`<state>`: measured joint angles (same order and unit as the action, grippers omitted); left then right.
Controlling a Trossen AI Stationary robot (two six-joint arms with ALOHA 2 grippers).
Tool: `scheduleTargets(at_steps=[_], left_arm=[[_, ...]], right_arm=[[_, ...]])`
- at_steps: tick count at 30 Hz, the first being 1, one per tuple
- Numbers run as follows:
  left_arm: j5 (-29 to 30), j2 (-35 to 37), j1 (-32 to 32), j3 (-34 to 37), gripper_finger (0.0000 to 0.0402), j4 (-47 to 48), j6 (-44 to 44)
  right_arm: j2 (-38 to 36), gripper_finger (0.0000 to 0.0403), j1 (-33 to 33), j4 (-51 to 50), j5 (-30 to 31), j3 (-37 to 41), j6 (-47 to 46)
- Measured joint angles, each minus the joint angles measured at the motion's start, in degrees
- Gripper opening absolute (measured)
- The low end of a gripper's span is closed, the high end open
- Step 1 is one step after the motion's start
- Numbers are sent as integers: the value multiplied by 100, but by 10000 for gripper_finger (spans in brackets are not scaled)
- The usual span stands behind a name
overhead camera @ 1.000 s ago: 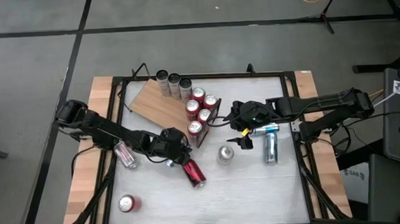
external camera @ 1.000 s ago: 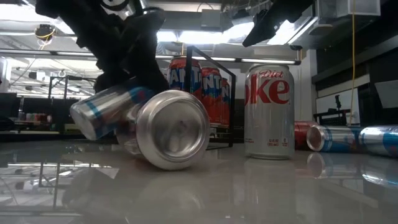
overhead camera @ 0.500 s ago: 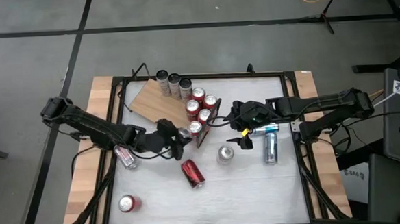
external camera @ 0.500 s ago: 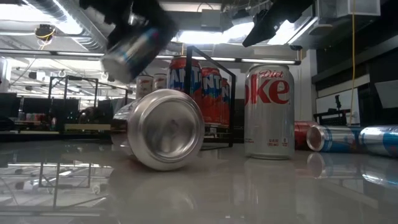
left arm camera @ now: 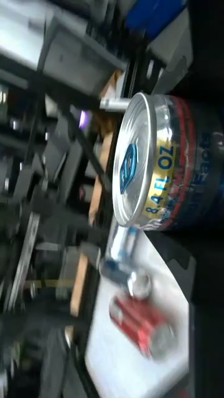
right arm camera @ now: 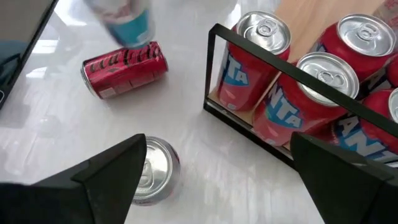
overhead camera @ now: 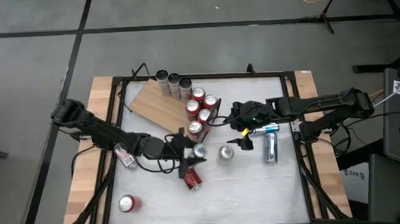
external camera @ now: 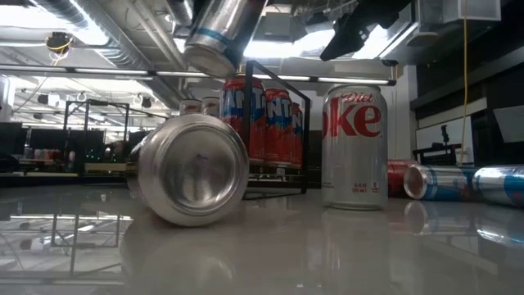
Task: Pick and place cans onto a shelf
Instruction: Put the bottom left blue/white soda can on the shelf
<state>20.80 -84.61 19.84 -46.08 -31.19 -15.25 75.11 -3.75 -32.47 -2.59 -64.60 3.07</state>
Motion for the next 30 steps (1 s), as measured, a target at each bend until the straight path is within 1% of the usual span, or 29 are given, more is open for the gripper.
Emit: scheduleTargets(at_steps=[5, 7, 11, 13, 16, 21, 23, 26, 30], left_arm=[[-869, -247, -154, 2, 216, -404, 69], [-1204, -277, -211, 6, 216, -394, 44], [-1690, -293, -304, 6, 216, -435, 42], [-1798, -293, -355, 6, 216, -452, 42], [-1944, -293, -434, 6, 216, -457, 42], [-2198, -293, -535, 6, 216, -461, 37], [-2210, -293, -558, 6, 216, -496, 36], [-2250, -293, -584, 6, 216, -590, 39], [-2468, -293, -653, 6, 216, -576, -96]], right_arm=[[0, 390, 0, 281, -38, 1, -40], [0, 390, 0, 512, -276, 2, -48], [0, 390, -98, 1017, -1026, 2, 44], [0, 390, -238, 1334, -1118, 2, 169], [0, 390, -548, 1758, -1084, 2, 475], [0, 390, -1062, 2353, -535, 2, 1067], [0, 390, -1188, 2504, -331, 2, 1264], [0, 390, -1208, 2664, -273, 2, 1389], [22, 390, -1198, 2701, -297, 2, 1456]])
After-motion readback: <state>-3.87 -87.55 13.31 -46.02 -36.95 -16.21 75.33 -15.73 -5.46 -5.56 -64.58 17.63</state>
